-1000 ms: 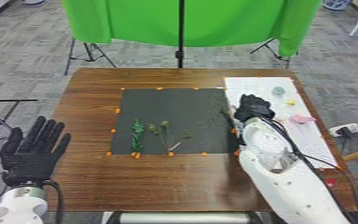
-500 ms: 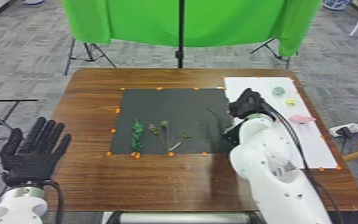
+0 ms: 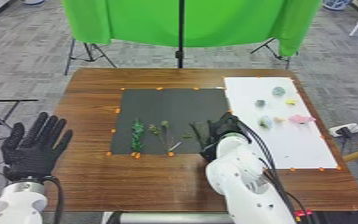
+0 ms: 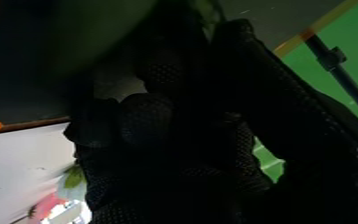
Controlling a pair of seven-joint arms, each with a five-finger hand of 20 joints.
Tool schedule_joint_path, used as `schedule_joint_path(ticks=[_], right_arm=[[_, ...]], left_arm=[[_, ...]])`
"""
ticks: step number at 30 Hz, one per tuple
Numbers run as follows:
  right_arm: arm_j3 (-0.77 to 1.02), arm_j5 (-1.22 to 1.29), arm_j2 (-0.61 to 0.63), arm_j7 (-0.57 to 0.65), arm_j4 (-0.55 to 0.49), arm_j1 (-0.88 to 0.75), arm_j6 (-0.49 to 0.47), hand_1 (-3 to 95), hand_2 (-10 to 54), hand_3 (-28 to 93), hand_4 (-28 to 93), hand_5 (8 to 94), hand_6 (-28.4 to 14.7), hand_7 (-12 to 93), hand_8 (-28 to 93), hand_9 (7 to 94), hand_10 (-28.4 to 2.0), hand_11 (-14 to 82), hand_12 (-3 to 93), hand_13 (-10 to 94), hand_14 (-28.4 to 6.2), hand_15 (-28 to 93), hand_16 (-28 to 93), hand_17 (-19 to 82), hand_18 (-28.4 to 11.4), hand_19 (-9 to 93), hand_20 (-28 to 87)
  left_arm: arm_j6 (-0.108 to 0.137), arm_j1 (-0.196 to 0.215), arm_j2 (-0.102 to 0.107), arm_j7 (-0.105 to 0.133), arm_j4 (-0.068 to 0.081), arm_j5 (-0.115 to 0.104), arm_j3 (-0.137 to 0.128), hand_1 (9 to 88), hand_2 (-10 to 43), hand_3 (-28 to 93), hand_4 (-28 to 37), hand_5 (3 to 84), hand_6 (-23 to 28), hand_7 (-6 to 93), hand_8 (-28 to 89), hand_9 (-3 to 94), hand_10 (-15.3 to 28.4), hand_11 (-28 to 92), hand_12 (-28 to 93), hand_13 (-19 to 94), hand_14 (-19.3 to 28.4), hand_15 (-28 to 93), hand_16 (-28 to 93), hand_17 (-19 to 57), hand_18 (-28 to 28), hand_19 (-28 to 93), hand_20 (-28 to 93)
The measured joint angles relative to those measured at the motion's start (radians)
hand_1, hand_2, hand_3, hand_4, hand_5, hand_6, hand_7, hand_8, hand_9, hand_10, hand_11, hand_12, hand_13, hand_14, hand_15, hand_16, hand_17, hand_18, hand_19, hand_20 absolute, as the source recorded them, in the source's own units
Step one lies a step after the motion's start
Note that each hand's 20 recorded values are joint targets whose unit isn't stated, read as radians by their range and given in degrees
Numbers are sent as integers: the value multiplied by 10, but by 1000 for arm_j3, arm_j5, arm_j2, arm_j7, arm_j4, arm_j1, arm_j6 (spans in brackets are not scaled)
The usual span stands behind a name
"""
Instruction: Arrange flowers
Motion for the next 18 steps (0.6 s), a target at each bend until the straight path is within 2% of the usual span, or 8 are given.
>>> schedule_joint_path(ticks=[3,5,6,18], right_arm=[[5,12,-3,6,0,0,11,383,-86,787,-212,785,-71,245,153,627,-242,509,318,548,-227,848,353,304,-284,907,614],[10,22,-5,7,-2,1,17,342,-58,800,-200,780,-72,262,-13,630,-242,501,310,548,-227,841,350,304,-284,908,613],[13,26,-5,7,-3,1,18,334,-53,798,-198,780,-72,265,-50,630,-242,499,309,547,-228,838,349,303,-284,908,613],[38,63,8,3,-36,-15,14,326,-36,790,-200,766,-74,282,-76,631,-238,485,302,538,-224,829,345,280,-284,894,611]], left_arm=[[0,-2,0,-1,1,-6,0,255,129,771,-283,457,92,135,-111,397,143,198,92,310,130,217,-34,-57,135,318,120],[1,-2,0,-1,1,-9,-1,255,129,771,-283,458,92,135,-111,398,143,199,92,310,130,218,-34,-58,135,319,120],[1,-2,0,-1,1,-10,-1,255,129,771,-283,457,92,136,-111,398,143,199,92,311,130,219,-35,-58,135,319,120],[5,9,-6,6,0,-13,-8,255,129,772,-283,459,92,137,-112,400,143,202,92,312,130,225,-36,-57,134,323,121]])
